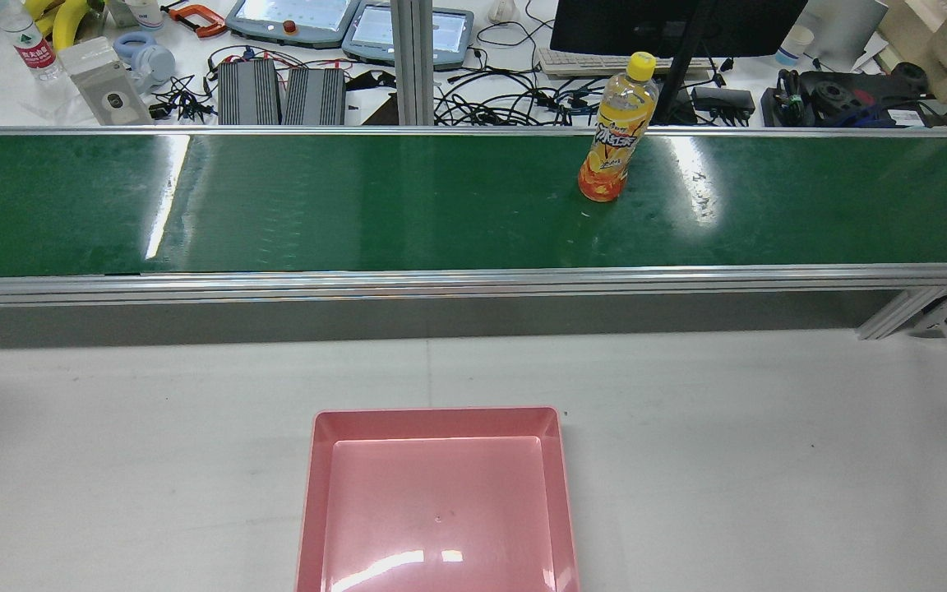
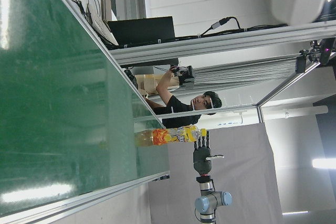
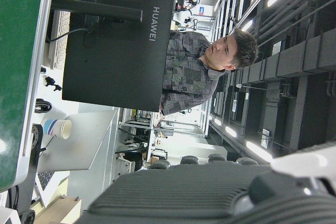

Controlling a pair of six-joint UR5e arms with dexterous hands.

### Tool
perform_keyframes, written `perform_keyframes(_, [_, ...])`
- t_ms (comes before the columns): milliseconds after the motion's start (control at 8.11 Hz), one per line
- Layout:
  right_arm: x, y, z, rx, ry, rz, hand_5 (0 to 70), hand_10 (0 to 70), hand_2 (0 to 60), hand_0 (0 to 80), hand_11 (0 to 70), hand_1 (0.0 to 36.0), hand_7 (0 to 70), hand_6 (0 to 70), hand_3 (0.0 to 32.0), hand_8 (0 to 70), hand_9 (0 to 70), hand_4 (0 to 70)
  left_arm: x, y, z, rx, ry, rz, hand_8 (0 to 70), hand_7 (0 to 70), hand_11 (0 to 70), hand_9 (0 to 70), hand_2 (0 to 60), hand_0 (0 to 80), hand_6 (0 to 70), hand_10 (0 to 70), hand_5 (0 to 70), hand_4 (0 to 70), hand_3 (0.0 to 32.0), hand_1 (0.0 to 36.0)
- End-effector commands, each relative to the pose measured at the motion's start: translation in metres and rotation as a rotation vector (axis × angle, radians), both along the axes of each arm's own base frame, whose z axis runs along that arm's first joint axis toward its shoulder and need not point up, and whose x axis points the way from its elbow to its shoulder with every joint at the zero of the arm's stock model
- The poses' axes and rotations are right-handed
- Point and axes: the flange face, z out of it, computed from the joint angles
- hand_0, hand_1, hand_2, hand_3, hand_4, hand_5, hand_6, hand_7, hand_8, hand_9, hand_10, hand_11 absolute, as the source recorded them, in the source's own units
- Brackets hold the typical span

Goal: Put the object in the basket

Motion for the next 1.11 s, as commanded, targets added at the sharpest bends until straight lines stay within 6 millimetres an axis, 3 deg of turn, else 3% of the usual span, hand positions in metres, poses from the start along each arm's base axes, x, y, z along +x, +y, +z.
perform_keyframes(0, [0.000, 0.000, -0.001, 0.002, 0.000, 0.000, 0.0, 0.0, 0.0, 0.0, 0.0, 0.0, 0.0, 0.0, 0.0, 0.0, 0.0, 0.0, 0.005, -0.001, -0.002, -0.005, -0.002, 0.008, 4.9, 1.7, 11.9, 5.7, 0.0, 67.5, 5.2, 7.2, 13.0, 26.3, 8.0, 2.0])
perform_keyframes(247, [0.000, 0.000, -0.001, 0.002, 0.000, 0.000, 0.0, 0.0, 0.0, 0.0, 0.0, 0.0, 0.0, 0.0, 0.0, 0.0, 0.0, 0.0, 0.028, -0.003, -0.004, -0.017, -0.007, 0.038, 5.0, 1.7, 12.3, 5.3, 0.0, 72.6, 5.3, 7.3, 13.3, 26.5, 8.2, 2.4])
perform_keyframes(493, [0.000, 0.000, -0.001, 0.002, 0.000, 0.000, 0.0, 0.0, 0.0, 0.0, 0.0, 0.0, 0.0, 0.0, 0.0, 0.0, 0.0, 0.0, 0.032, -0.003, -0.005, -0.024, -0.010, 0.041, 5.8, 2.0, 12.2, 6.5, 0.0, 76.2, 5.1, 7.3, 13.9, 26.5, 9.0, 2.9])
perform_keyframes(986, [0.000, 0.000, -0.001, 0.002, 0.000, 0.000, 0.0, 0.0, 0.0, 0.0, 0.0, 0.0, 0.0, 0.0, 0.0, 0.0, 0.0, 0.0, 0.036, -0.005, -0.009, -0.031, -0.016, 0.036, 5.6, 2.0, 12.5, 6.3, 0.0, 74.4, 5.1, 7.5, 14.2, 26.3, 9.8, 2.6])
